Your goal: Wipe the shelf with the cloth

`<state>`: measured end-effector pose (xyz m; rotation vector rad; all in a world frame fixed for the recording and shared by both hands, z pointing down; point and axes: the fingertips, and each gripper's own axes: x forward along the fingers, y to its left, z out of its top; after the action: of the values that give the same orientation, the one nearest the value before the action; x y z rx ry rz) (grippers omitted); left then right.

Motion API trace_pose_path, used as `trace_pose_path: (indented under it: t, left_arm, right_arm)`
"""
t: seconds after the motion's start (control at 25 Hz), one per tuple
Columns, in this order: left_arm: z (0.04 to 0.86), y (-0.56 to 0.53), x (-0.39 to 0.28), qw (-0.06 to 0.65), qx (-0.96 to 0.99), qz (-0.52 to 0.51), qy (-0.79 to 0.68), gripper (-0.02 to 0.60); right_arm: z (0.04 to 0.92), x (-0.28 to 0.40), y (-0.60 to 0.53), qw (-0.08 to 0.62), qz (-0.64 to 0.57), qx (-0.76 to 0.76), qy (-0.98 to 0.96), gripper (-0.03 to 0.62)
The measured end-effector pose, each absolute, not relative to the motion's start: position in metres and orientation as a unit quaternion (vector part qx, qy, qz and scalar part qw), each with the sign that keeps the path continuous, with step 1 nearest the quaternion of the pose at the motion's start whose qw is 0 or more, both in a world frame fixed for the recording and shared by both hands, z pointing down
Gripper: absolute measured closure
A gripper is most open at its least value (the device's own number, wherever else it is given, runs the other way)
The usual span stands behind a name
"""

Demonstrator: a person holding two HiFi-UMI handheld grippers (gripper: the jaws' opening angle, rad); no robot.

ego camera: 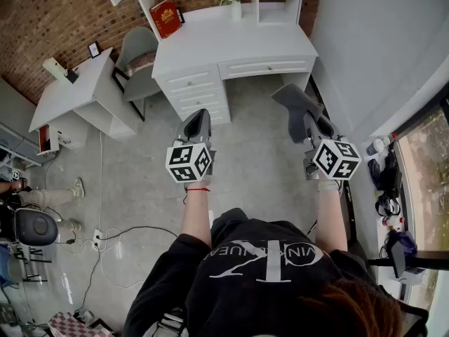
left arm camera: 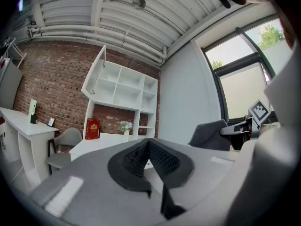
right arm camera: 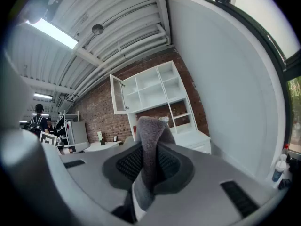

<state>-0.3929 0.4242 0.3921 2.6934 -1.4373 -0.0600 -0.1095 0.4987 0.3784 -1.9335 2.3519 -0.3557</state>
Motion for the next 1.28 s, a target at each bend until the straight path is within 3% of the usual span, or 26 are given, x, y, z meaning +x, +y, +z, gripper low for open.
trace_pose_path:
  t: [0.68,1.28]
  left_arm:
    - [0.393,0.418,-0.382,0.046,0.878,-0.015,-0.476,0.571]
    - [0.406,0.309,-0.318,0.035,0.89,-0.024,-0.455,0.571]
  right_arm:
    - [0.39,-0.09,0.494,0.048,-0.126,-0.643,0.754,0.534]
    - [0.404,-0.036,0.409,0.034,-0.118,-0.652,0.748,0.534]
